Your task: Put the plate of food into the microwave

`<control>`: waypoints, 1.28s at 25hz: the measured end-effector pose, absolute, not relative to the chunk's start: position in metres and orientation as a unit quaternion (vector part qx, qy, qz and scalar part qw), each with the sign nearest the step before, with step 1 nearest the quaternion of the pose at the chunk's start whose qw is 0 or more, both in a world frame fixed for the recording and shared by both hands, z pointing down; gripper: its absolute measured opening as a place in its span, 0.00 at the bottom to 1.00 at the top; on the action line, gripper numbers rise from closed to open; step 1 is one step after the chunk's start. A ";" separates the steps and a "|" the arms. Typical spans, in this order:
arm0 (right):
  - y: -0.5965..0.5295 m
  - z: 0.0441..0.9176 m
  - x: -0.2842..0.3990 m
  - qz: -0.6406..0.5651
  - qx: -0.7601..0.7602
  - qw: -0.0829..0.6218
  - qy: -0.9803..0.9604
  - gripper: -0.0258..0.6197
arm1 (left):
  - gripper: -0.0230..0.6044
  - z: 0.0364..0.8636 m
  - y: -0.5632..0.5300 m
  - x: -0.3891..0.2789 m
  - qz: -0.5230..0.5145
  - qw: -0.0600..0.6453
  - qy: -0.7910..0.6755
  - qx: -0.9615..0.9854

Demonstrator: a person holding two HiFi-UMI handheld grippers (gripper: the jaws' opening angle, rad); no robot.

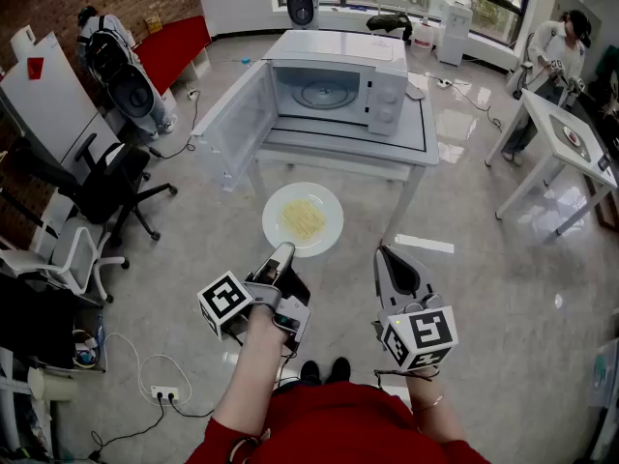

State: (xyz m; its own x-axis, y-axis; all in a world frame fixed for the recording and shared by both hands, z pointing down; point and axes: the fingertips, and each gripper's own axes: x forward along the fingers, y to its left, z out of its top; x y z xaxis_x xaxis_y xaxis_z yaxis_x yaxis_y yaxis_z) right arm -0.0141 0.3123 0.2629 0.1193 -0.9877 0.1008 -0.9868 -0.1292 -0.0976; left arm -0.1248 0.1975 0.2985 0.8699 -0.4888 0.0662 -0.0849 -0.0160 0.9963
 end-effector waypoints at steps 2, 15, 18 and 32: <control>0.315 0.265 -0.013 -0.074 -0.749 0.001 0.658 0.06 | 0.07 0.311 0.199 -0.133 -0.137 0.666 -0.218 0.700; 0.311 0.264 -0.008 -0.066 -0.750 -0.005 0.658 0.06 | 0.07 0.312 0.197 -0.133 -0.137 0.665 -0.221 0.700; 0.307 0.265 -0.007 -0.067 -0.749 -0.006 0.659 0.06 | 0.07 0.313 0.194 -0.132 -0.135 0.664 -0.223 0.701; 0.258 0.250 0.048 -0.032 -0.738 -0.015 0.673 0.06 | 0.07 0.292 0.153 -0.089 -0.164 0.637 -0.243 0.713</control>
State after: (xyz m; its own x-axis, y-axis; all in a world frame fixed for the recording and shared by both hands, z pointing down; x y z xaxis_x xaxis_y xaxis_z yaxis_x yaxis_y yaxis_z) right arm 0.0483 0.2579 0.2498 0.0911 -0.9936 0.0670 -0.9955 -0.0927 -0.0210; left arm -0.0895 0.1525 0.2924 0.8286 -0.5547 0.0757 -0.1380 -0.0713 0.9879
